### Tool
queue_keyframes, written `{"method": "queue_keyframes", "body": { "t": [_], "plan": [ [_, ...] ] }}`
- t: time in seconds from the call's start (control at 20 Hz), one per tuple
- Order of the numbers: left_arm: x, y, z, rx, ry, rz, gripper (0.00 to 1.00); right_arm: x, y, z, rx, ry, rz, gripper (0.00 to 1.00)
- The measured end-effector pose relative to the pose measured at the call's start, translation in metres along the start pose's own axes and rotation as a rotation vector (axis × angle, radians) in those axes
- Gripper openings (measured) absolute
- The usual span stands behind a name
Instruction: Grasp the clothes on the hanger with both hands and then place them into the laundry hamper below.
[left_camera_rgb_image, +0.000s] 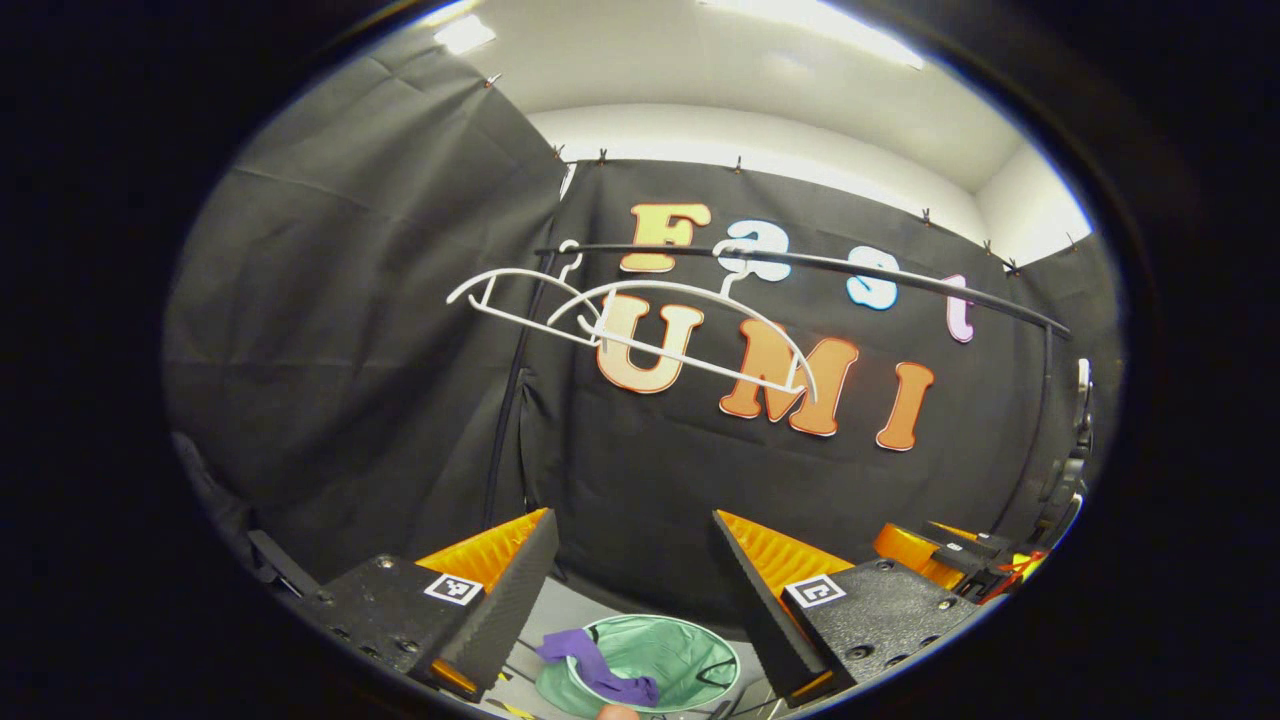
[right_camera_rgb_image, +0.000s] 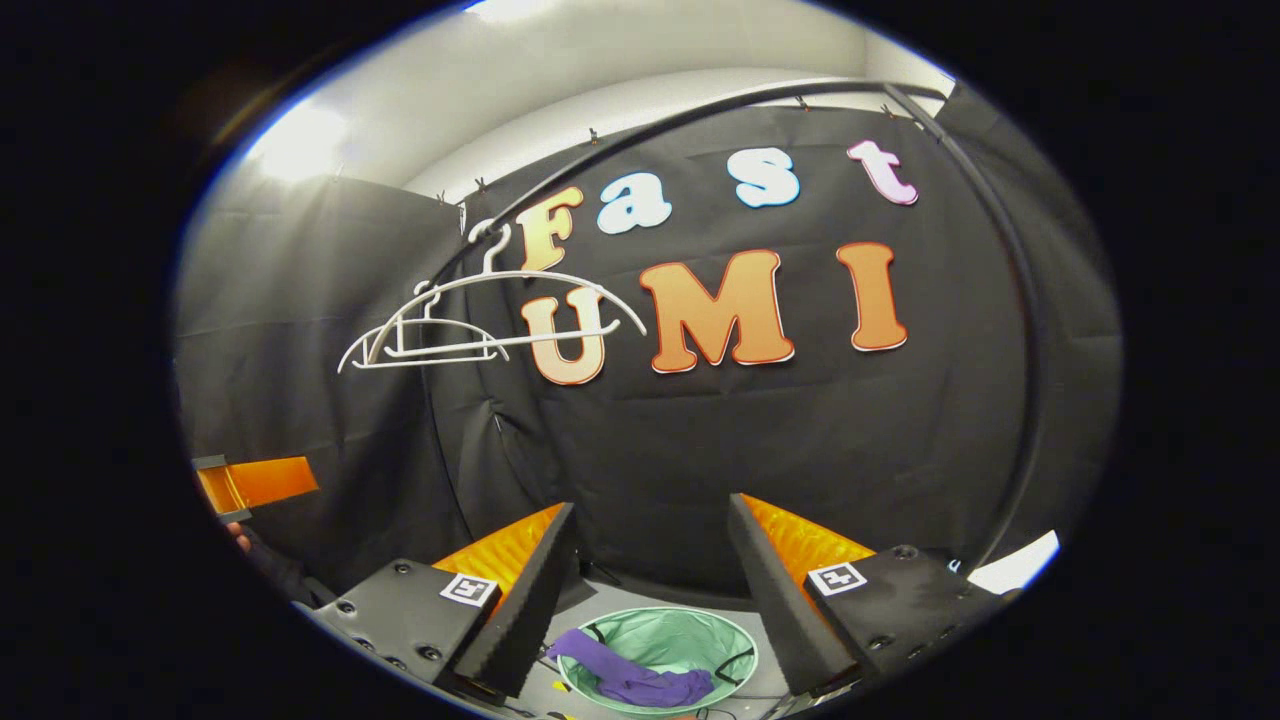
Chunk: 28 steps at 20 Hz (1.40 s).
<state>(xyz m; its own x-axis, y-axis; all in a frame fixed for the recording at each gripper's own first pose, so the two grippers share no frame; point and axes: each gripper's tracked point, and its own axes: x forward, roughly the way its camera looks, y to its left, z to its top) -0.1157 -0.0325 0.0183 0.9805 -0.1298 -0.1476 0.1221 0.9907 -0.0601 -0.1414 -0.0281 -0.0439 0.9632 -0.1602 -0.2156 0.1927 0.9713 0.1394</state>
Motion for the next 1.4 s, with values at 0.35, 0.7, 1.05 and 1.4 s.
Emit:
{"method": "queue_keyframes", "body": {
  "t": [0.35, 0.7, 1.05, 1.4],
  "plan": [
    [-0.013, -0.015, 0.022, 0.031, -0.083, 0.046, 0.92, -0.064, 0.029, 0.012, -0.044, -0.034, 0.042, 0.88],
    [-0.025, -0.017, 0.034, 0.006, -0.111, 0.038, 0.92, -0.094, 0.04, 0.028, -0.068, -0.085, 0.035, 0.97],
    [-0.059, -0.013, 0.035, 0.049, -0.119, 0.045, 0.92, -0.088, 0.052, 0.035, -0.052, -0.113, 0.048, 1.0],
    [-0.056, -0.017, 0.034, 0.034, -0.105, 0.038, 0.92, -0.09, 0.049, 0.025, -0.055, -0.089, 0.049, 0.97]
  ]
}}
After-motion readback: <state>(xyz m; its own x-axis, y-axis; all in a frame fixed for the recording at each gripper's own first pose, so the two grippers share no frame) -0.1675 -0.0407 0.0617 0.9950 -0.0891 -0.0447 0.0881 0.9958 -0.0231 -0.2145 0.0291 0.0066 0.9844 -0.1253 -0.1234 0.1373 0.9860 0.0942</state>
